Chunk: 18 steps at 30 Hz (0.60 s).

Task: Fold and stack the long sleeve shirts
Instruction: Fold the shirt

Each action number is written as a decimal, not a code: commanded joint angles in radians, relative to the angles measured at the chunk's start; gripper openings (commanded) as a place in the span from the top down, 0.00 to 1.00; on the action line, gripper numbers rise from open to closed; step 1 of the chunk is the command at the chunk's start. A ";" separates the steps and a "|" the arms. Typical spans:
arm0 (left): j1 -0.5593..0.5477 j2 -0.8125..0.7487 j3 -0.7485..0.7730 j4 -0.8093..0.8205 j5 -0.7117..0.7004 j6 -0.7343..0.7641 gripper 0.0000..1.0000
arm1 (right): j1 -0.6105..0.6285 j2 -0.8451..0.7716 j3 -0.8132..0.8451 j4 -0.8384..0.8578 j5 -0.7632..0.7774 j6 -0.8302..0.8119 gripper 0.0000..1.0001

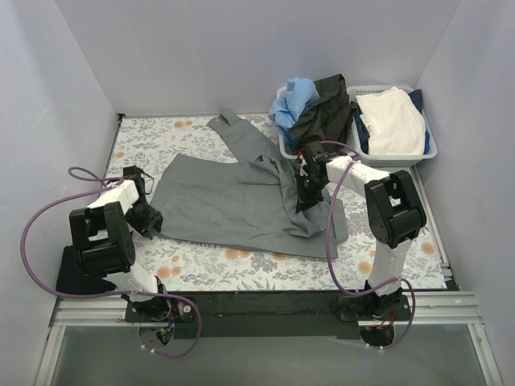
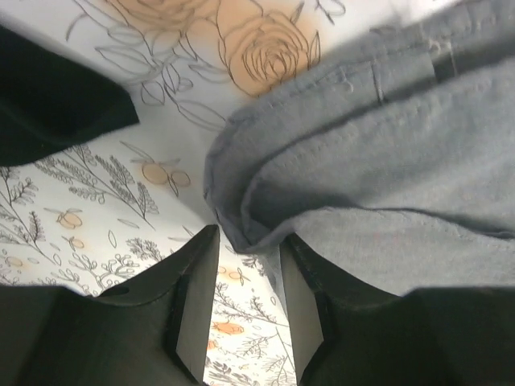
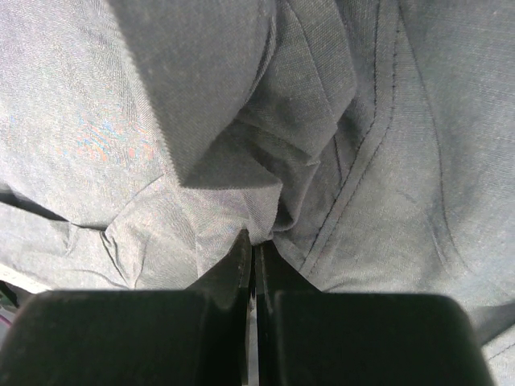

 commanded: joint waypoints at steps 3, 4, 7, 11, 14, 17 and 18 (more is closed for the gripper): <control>0.066 0.016 -0.039 0.055 0.015 -0.012 1.00 | -0.001 -0.015 0.013 0.040 -0.007 -0.009 0.99; 0.075 0.013 -0.038 0.055 0.016 -0.010 1.00 | -0.001 -0.015 0.013 0.038 -0.006 -0.009 0.99; 0.093 -0.003 -0.033 0.049 0.013 -0.015 1.00 | -0.001 -0.012 0.013 0.038 0.013 -0.003 0.99; 0.124 -0.093 -0.033 0.018 -0.002 -0.052 1.00 | -0.004 -0.014 0.008 0.026 0.062 0.020 0.99; 0.136 -0.154 -0.032 -0.014 0.022 -0.082 1.00 | -0.011 -0.021 0.005 0.028 0.065 0.022 0.99; 0.138 -0.213 -0.030 -0.039 0.096 -0.105 0.96 | -0.013 -0.027 0.013 0.031 0.038 -0.002 0.99; 0.139 -0.257 -0.029 -0.045 0.119 -0.124 0.86 | -0.013 -0.036 0.014 0.035 0.021 -0.015 0.99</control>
